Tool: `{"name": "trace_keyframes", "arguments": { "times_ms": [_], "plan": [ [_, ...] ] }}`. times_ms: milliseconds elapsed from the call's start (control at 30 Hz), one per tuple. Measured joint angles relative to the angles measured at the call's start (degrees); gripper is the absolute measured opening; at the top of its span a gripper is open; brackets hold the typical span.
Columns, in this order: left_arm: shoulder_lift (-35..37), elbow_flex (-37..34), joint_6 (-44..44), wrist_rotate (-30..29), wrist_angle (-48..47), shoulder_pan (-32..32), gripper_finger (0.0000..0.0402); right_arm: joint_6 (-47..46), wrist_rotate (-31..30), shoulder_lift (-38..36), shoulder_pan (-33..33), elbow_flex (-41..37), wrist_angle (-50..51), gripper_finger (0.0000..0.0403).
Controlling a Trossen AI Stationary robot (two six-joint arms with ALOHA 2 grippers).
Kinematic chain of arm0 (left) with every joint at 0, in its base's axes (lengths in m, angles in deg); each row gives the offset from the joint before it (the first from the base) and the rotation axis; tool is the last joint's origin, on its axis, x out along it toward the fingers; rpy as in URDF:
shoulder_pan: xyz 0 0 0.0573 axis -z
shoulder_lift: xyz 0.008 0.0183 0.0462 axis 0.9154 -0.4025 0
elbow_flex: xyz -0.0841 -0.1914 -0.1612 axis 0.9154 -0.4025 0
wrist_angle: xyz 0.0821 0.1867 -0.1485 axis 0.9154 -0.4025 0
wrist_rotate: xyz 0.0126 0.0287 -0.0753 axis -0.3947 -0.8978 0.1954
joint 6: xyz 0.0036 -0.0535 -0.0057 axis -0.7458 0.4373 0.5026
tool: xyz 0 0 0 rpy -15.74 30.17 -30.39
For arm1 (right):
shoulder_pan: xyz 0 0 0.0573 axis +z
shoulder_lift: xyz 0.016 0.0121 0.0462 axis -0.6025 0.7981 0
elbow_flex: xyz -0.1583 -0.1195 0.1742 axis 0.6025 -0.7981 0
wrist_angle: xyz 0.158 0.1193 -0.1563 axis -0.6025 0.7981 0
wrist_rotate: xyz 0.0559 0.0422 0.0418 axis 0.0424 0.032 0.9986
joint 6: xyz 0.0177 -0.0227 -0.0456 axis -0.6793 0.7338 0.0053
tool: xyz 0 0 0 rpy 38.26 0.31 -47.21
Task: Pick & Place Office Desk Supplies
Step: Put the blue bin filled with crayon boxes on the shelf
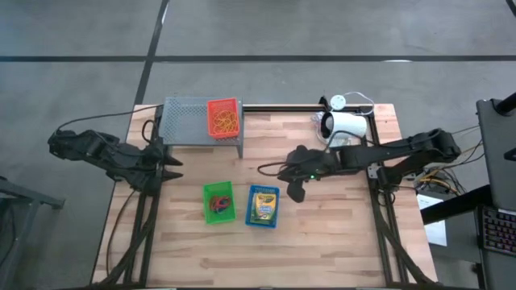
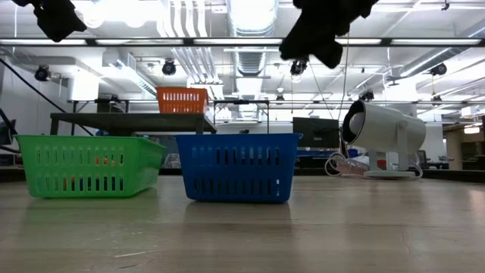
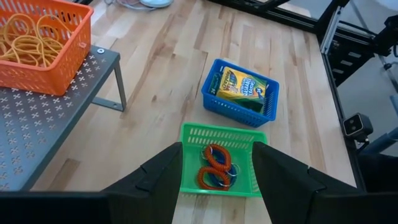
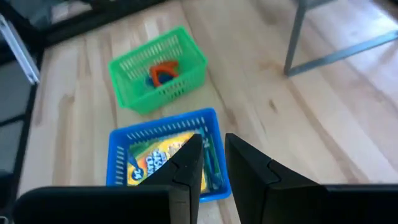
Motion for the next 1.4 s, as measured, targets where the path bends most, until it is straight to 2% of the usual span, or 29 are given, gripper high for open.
{"name": "trace_keyframes", "arguments": {
  "times_ms": [67, 267, 367, 500, 767, 1000, 1167, 1400],
  "plan": [
    [0.0, 0.0, 0.0, 0.0, 0.0, 0.0, 0.0200, 0.1, 0.2, 2.2, 0.0, 0.8, 0.8, 0.0068],
    [0.0, 0.0, 0.0, 0.0, 0.0, 0.0, 0.0200, 1.2, -1.7, 8.3, 0.0, 6.3, 13.9, 0.0068],
    [0.0, 0.0, 0.0, 0.0, 0.0, 0.0, 0.0200, 5.5, -1.3, 11.6, 0.1, 9.1, 14.4, 0.0068],
    [0.0, 0.0, 0.0, 0.0, 0.0, 0.0, 0.0200, 7.4, 3.4, 15.3, 0.3, 14.4, 14.9, 0.0068],
    [0.0, 0.0, 0.0, 0.0, 0.0, 0.0, 0.0200, 8.7, 3.9, 20.7, -0.7, 21.4, 19.8, 0.0069],
    [0.0, 0.0, 0.0, 0.0, 0.0, 0.0, 0.0200, 5.8, 6.8, 20.7, -0.7, 19.9, 17.4, 0.0109],
    [0.0, 0.0, 0.0, 0.0, 0.0, 0.0, 0.0201, 10.7, 7.0, 22.6, -0.7, 17.9, 16.3, 0.0146],
    [0.0, 0.0, 0.0, 0.0, 0.0, 0.0, 0.0201, 11.2, 6.6, 25.5, -1.7, 17.2, 14.6, 0.0154]
  ]
}}
